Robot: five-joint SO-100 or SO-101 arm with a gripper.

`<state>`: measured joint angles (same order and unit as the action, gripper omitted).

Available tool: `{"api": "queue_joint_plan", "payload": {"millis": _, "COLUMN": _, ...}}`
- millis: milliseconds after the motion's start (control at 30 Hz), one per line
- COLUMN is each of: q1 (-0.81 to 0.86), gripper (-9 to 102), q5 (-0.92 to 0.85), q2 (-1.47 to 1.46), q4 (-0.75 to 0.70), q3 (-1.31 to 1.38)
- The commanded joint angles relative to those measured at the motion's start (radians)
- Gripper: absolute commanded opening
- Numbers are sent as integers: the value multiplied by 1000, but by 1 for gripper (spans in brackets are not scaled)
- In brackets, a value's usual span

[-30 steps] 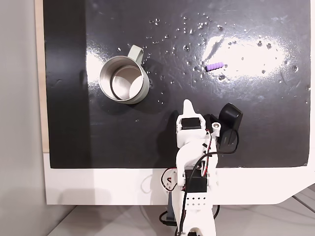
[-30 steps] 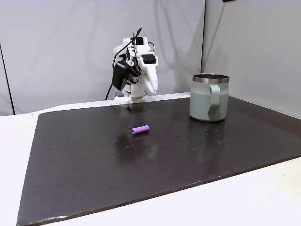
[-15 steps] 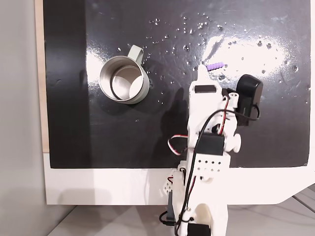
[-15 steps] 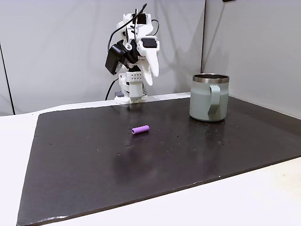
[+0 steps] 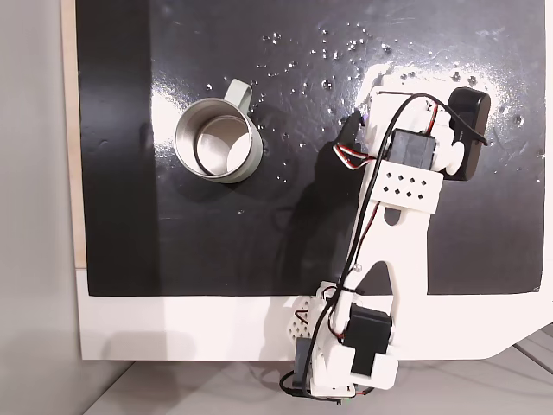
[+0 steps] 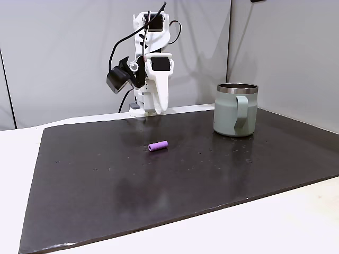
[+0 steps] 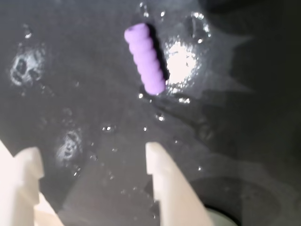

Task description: Grasp a pengrip and put it in the cup.

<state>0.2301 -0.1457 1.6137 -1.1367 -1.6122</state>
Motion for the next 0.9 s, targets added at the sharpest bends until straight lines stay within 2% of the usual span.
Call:
{"api": "queue_joint_plan", "payload": {"millis": 0, "q1": 21, "gripper": 22, "q5": -9, "q2": -104, "q4": -29, "q3": 137}}
{"api": "queue_joint_plan", "payload": {"millis": 500, "q1": 23, "gripper": 20, "q5": -6, "q2": -426, "q4": -38, "q3": 307}}
{"api": "queue_joint_plan", "payload": {"millis": 867, "q1": 32, "gripper": 2, "q5": -3, "q2": -446, "q4": -35, "q3": 304}}
